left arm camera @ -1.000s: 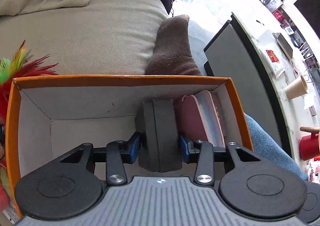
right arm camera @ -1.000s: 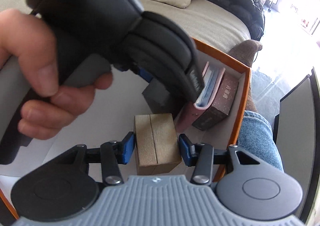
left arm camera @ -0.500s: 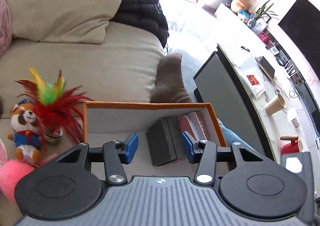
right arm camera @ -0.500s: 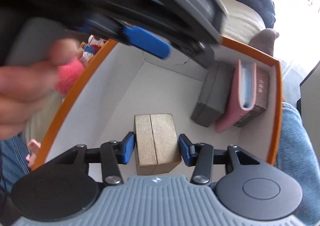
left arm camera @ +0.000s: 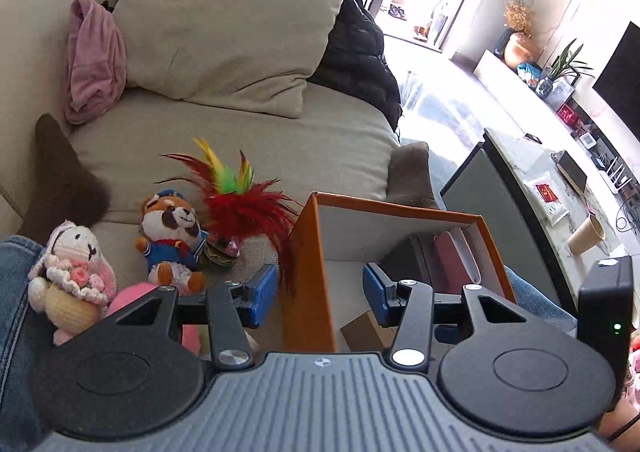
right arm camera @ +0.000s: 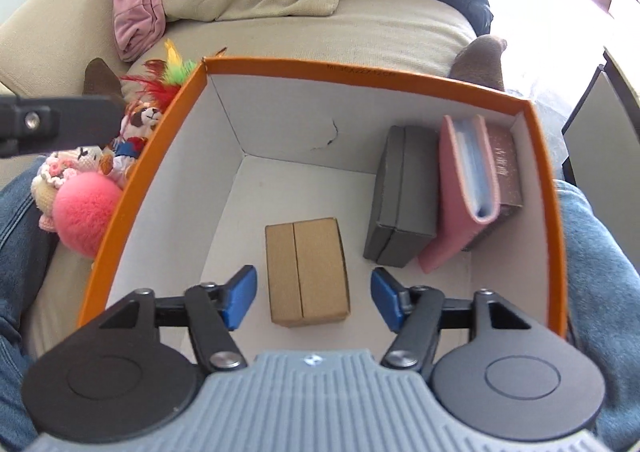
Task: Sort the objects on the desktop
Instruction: 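Open both tools to release the black box and wooden block in the shoebox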
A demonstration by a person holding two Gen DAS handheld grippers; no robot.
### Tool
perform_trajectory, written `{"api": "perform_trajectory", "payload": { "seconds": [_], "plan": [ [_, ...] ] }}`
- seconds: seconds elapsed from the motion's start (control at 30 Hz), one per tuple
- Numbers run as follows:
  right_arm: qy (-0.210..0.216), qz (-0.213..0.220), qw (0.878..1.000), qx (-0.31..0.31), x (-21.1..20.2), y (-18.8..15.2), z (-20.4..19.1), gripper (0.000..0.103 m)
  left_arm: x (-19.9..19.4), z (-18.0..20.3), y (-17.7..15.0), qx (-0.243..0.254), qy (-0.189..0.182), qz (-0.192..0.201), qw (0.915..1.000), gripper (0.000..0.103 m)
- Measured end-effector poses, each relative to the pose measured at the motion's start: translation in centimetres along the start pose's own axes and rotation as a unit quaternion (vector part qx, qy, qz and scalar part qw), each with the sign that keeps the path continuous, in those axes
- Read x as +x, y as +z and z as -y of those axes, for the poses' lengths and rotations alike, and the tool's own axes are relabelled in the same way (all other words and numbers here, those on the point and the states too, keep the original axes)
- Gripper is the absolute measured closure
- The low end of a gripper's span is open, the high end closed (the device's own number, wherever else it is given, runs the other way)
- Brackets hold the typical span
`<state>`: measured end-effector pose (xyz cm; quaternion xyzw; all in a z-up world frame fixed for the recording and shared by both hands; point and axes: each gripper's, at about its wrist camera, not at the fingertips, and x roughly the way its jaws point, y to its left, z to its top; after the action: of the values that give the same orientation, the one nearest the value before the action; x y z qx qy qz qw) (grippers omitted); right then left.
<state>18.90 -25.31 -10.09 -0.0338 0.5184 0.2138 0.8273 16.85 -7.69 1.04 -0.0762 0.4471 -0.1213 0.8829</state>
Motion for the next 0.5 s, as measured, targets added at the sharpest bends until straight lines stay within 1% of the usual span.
{"api": "perform_trajectory", "payload": {
  "seconds": [0.07,0.1,0.13,0.17,0.2,0.27,0.33,0.43,0.5],
  "plan": [
    [0.007,-0.014,1.0,-0.008,-0.1,-0.1,-0.2,0.038,-0.3,-0.9,-0.5,-0.012,0.002,0.004,0.9999,0.047],
    [0.01,-0.023,1.0,-0.011,-0.2,-0.6,-0.3,0.046,-0.3,-1.3,-0.7,-0.018,0.002,0.004,0.9998,0.047],
    [0.014,-0.032,0.999,-0.012,0.0,-1.0,-0.4,0.054,-0.3,-1.7,-0.9,-0.024,0.0,0.002,0.9997,0.047],
    [0.022,-0.043,0.999,-0.008,0.0,-1.7,-0.7,0.072,-0.3,-2.0,-1.0,-0.031,-0.001,0.001,0.9995,0.047],
    [0.029,-0.053,0.998,-0.003,0.5,-1.9,-0.8,0.085,-0.3,-2.2,-1.2,-0.034,-0.001,-0.001,0.9994,0.047],
    [0.039,-0.058,0.997,0.009,1.6,-1.9,-1.2,0.088,-0.4,-2.6,-1.6,-0.037,0.001,-0.004,0.9993,0.047],
    [0.04,-0.047,0.998,0.013,2.2,-1.6,-1.7,0.092,-0.6,-3.0,-1.9,-0.038,0.004,-0.003,0.9993,0.047],
    [0.05,-0.035,0.998,0.035,2.9,-0.8,-2.1,0.093,-0.8,-3.6,-2.3,-0.042,0.013,-0.005,0.999,0.047],
    [0.041,-0.022,0.998,0.043,3.4,-0.1,-2.3,0.093,-0.8,-3.9,-2.4,-0.045,0.019,-0.005,0.9988,0.047]
  ]
}}
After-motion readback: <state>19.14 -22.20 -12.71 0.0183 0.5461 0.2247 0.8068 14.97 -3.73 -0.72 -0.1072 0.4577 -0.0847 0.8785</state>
